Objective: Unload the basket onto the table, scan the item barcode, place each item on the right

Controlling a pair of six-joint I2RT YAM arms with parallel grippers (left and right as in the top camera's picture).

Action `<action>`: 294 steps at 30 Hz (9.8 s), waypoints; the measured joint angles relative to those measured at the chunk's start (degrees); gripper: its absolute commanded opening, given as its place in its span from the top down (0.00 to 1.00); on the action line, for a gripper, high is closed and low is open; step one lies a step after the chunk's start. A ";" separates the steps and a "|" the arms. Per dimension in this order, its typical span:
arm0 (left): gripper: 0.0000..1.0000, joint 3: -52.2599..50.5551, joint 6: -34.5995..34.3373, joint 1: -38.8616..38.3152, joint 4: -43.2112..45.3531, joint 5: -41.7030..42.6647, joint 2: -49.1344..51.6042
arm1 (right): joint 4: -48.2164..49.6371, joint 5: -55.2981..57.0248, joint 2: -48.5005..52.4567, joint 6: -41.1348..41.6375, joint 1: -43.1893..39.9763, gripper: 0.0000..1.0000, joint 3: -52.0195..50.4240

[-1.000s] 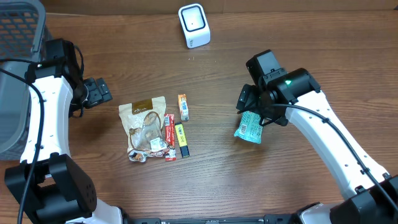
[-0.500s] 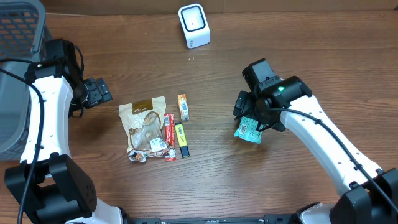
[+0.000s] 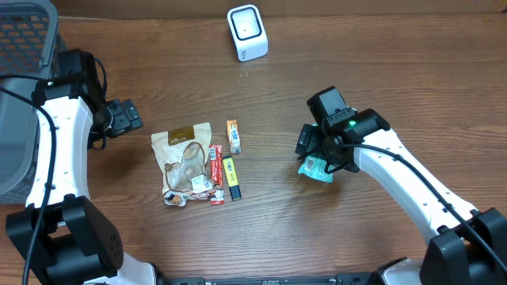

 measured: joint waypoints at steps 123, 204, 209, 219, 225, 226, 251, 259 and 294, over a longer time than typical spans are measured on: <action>0.00 0.00 0.00 0.00 0.00 0.00 0.00 | -0.02 -11.17 0.24 -16.55 -12.09 0.45 2.89; 0.00 0.00 0.00 0.00 0.00 0.00 0.00 | 9.07 -4.81 12.94 -11.32 8.74 0.28 0.11; 0.00 0.00 0.00 0.00 0.00 0.00 0.00 | 2.21 -4.28 13.03 -12.07 8.31 0.28 9.90; 0.00 0.00 0.00 0.00 0.00 0.00 0.00 | 4.55 -4.59 12.98 -8.72 9.99 0.36 4.46; 0.00 0.00 0.00 0.00 0.00 0.00 0.00 | 11.26 -4.81 12.98 -7.78 10.16 0.38 -2.14; 0.00 0.00 0.00 0.00 0.00 0.00 0.00 | 11.96 -4.76 12.98 -7.74 10.16 0.40 -2.73; 0.00 0.00 0.00 0.00 0.00 0.00 0.00 | 6.27 -2.23 13.03 -13.20 8.24 0.20 11.41; 0.00 0.00 0.00 0.00 0.00 0.00 0.00 | 13.18 1.42 13.03 -13.60 8.24 0.20 6.19; 0.00 0.00 0.00 0.00 0.00 0.00 0.00 | 5.88 -9.77 13.73 -13.49 8.37 0.96 7.82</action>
